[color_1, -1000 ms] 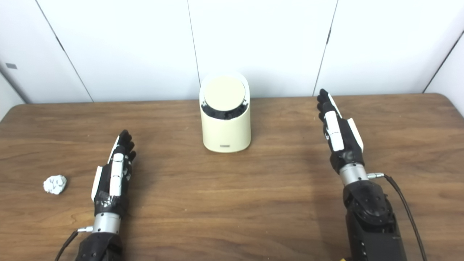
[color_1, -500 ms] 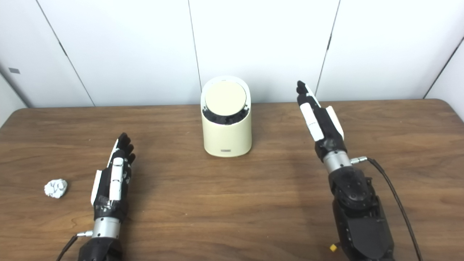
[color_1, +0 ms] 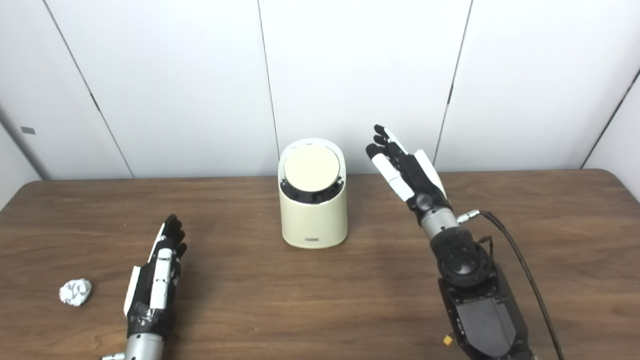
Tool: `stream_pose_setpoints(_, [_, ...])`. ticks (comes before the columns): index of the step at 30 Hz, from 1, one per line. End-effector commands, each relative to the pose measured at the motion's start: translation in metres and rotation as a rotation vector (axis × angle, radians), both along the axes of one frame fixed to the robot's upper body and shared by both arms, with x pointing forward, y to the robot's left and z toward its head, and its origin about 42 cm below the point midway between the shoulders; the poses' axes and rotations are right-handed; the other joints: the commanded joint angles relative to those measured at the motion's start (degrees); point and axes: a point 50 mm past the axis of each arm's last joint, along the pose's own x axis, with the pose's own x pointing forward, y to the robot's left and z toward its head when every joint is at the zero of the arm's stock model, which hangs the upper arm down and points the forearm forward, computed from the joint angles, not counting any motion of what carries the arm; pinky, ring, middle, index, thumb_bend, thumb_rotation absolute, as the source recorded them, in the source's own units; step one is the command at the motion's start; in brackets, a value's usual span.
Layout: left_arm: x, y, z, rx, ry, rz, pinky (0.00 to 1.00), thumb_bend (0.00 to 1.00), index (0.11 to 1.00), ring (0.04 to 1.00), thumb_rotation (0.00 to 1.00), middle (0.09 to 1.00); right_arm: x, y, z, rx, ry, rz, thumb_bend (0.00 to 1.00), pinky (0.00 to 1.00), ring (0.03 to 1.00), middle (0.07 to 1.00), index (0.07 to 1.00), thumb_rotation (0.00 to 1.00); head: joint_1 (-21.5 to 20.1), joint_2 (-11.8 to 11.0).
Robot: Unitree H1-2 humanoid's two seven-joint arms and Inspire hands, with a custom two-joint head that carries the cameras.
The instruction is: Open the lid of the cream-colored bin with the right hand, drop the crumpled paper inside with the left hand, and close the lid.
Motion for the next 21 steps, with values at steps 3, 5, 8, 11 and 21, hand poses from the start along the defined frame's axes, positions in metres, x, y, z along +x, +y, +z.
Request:
stream_pose_setpoints(3, [-0.009, -0.008, -0.018, -0.008, 0.041, -0.01, 1.0, 0.26, 1.0, 1.0, 0.86, 0.996, 0.012, 0.007, 0.038, -0.038, -0.095, 0.023, 0.53, 0.84, 0.904, 0.931, 0.941, 1.0, 0.26, 0.06])
stream_pose_setpoints(5, [-0.009, -0.008, -0.018, -0.009, 0.042, -0.008, 1.0, 0.26, 1.0, 1.0, 0.85, 0.997, 0.015, 0.01, 0.042, -0.055, -0.089, 0.029, 0.52, 0.85, 0.905, 0.936, 0.938, 0.99, 0.31, 0.11])
stream_pose_setpoints(8, [-0.009, -0.008, -0.017, -0.008, 0.042, -0.009, 1.0, 0.25, 1.0, 1.0, 0.84, 1.0, 0.018, 0.014, 0.045, -0.081, -0.079, 0.038, 0.52, 0.85, 0.91, 0.94, 0.94, 0.97, 0.31, 0.11])
stream_pose_setpoints(11, [-0.01, -0.009, -0.018, -0.009, 0.042, -0.008, 1.0, 0.25, 1.0, 1.0, 0.84, 0.999, 0.022, 0.02, 0.049, -0.12, -0.064, 0.043, 0.53, 0.86, 0.921, 0.949, 0.944, 0.95, 0.2, 0.11])
stream_pose_setpoints(21, [-0.01, -0.013, -0.017, -0.007, 0.051, -0.011, 1.0, 0.26, 1.0, 1.0, 0.8, 0.995, 0.038, 0.033, 0.06, -0.25, -0.065, 0.074, 0.57, 0.88, 0.944, 0.971, 0.966, 0.9, 0.75, 0.27])
